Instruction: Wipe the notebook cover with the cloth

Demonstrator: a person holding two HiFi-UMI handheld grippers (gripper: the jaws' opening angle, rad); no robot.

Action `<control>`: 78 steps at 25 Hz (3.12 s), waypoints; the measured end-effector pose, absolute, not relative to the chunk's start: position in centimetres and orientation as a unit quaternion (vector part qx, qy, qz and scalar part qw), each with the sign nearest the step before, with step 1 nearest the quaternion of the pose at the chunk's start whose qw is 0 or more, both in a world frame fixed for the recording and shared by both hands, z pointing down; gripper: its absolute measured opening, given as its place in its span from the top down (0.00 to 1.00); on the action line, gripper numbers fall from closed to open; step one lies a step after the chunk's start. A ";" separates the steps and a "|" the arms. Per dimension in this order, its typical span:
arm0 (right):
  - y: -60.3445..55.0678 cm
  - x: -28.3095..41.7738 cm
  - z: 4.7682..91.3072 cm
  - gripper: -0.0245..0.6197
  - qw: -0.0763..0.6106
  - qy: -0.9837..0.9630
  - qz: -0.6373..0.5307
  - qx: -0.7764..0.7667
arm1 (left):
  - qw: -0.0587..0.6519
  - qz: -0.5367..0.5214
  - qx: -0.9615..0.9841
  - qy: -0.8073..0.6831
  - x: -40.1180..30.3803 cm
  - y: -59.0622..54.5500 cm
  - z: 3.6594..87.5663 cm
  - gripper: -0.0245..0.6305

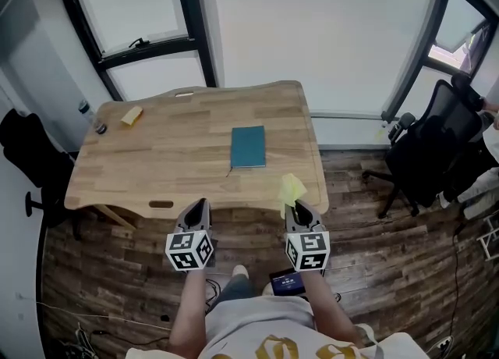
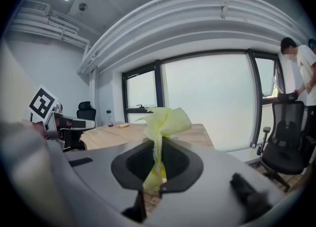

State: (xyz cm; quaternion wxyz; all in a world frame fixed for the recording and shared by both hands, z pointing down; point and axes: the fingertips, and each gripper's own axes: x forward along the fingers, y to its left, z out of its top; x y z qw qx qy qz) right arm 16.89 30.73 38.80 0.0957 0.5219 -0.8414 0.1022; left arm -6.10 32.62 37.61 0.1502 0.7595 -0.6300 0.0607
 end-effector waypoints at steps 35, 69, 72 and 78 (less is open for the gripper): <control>3.5 12.7 44.6 0.90 0.160 -0.774 0.150 0.594 | 0.250 0.048 0.787 -0.562 -11.6 1.5 44.6 0.94; -2.5 10.8 51.4 0.90 0.210 -0.777 0.188 0.563 | 0.335 0.116 0.784 -0.509 -9.8 -4.1 53.4 0.94; -3.3 10.3 52.1 0.90 0.217 -0.778 0.192 0.557 | 0.351 0.120 0.778 -0.507 -9.9 -4.4 54.5 0.94; -4.7 9.9 53.7 0.90 0.238 -0.780 0.199 0.543 | 0.377 0.136 0.774 -0.490 -9.2 -5.0 56.6 0.94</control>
